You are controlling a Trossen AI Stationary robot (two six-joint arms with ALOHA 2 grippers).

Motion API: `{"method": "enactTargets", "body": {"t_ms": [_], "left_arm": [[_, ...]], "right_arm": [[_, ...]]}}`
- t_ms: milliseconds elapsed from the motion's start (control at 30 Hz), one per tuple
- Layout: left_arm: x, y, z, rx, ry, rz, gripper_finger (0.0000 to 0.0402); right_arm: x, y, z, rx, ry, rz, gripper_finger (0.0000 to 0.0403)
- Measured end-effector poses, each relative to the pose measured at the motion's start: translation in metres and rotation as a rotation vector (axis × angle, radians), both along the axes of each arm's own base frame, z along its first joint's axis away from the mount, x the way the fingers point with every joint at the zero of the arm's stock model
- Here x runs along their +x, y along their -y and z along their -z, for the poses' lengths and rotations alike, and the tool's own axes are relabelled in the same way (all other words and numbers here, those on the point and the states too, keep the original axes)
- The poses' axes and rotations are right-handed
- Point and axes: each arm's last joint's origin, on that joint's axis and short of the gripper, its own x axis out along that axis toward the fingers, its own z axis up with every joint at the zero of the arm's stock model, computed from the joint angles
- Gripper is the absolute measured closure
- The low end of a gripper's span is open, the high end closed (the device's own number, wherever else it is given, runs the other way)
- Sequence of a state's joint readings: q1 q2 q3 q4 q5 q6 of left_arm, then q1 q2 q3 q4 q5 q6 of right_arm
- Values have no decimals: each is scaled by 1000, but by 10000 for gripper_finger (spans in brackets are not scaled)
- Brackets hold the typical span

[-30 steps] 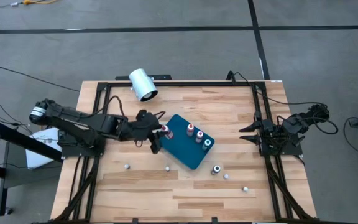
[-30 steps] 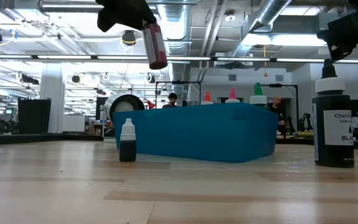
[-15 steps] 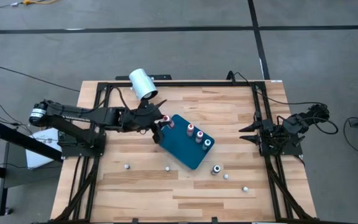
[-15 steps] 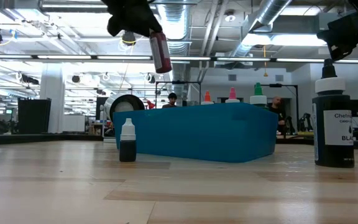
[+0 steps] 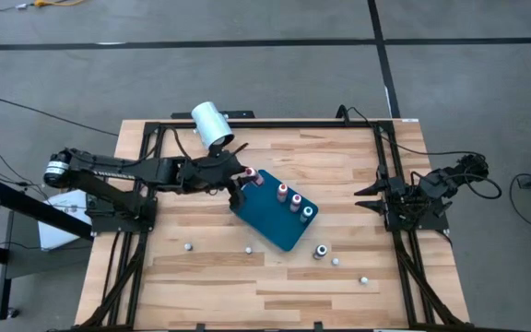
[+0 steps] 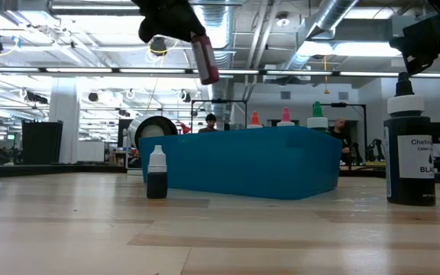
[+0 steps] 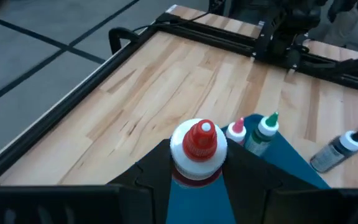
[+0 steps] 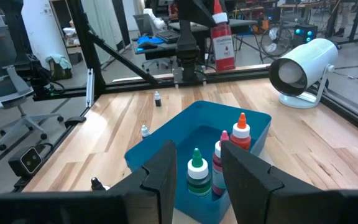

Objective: Pick & Place food coloring
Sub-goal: Put the big red food coloring bottle into the blue bin

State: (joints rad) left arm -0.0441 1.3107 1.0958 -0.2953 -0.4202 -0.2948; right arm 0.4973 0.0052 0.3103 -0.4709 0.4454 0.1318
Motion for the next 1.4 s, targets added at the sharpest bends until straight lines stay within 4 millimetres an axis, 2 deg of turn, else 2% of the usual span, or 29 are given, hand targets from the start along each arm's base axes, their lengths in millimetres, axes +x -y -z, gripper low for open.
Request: {"method": "enactTargets", "body": {"t_ms": [133,267,667,933,1133,1400], "left_arm": [[15,1,15,21,-46,16,287],[31,2,39,24,-136,25,287],[75,-6,79,127,-302,61,287],[88,-18,114,150,-422,56,287],[88,-27,115,166,-431,44,287],[94,-35,110,114,-339,82,287]], "right_arm": [[0,0,0,0,0,0,289],[0,0,0,0,0,0,289],[0,0,0,0,0,0,289],[0,0,0,0,0,0,289],[0,0,0,0,0,0,289],[0,0,0,0,0,0,289]]}}
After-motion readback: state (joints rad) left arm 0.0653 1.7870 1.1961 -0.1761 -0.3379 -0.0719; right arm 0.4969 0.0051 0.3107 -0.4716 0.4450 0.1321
